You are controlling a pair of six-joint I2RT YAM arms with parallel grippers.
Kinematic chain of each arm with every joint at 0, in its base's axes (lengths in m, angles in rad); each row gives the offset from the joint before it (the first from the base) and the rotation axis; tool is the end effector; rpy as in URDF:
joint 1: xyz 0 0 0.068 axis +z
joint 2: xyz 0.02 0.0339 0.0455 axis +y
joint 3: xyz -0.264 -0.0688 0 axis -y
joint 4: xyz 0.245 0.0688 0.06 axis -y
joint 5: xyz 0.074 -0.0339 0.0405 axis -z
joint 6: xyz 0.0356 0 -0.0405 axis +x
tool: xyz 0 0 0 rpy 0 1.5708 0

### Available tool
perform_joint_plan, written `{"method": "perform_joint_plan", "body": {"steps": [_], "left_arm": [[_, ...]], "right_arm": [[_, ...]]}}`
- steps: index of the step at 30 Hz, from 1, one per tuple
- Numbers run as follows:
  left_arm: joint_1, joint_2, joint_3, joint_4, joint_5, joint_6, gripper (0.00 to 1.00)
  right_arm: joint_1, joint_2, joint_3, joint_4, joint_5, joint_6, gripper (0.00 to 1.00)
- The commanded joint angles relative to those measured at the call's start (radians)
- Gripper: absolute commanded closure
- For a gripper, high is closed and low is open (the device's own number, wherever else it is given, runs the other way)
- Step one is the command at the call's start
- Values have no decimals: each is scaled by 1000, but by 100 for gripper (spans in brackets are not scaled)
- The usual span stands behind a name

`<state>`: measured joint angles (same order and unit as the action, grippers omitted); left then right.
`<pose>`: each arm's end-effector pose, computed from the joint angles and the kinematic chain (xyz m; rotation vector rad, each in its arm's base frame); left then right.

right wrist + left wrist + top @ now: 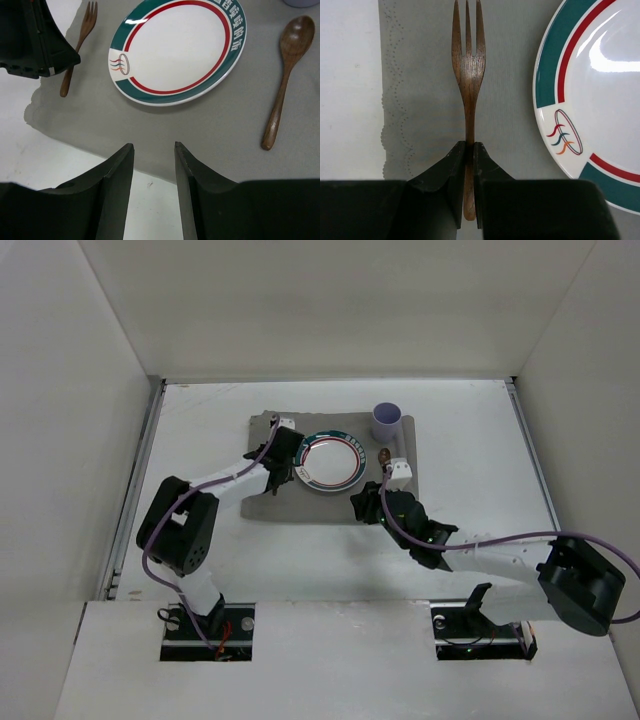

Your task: Set the dinner table for one person

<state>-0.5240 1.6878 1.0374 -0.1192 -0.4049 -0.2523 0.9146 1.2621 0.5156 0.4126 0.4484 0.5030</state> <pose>0.3177 -0.1674 0.2008 0.1113 2.2629 0.0671 0.1712 0.1971 0.2079 -0.0857 1.9054 0.5461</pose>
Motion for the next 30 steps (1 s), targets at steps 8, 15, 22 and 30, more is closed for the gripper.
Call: {"method": "perform_joint_plan", "body": {"steps": [8, 15, 22, 30], "left_arm": [[8, 50, 33, -16, -9, 36, 96], [14, 50, -2, -20, -18, 27, 94], [17, 24, -11, -28, -14, 16, 83], [0, -98, -8, -51, -77, 7, 48]], "right_arm": [[-15, -1, 14, 48, 4, 19, 55], [-24, -7, 9, 48, 0, 23, 53], [-27, -10, 6, 48, 0, 26, 52], [-30, -12, 4, 52, -2, 28, 48]]}}
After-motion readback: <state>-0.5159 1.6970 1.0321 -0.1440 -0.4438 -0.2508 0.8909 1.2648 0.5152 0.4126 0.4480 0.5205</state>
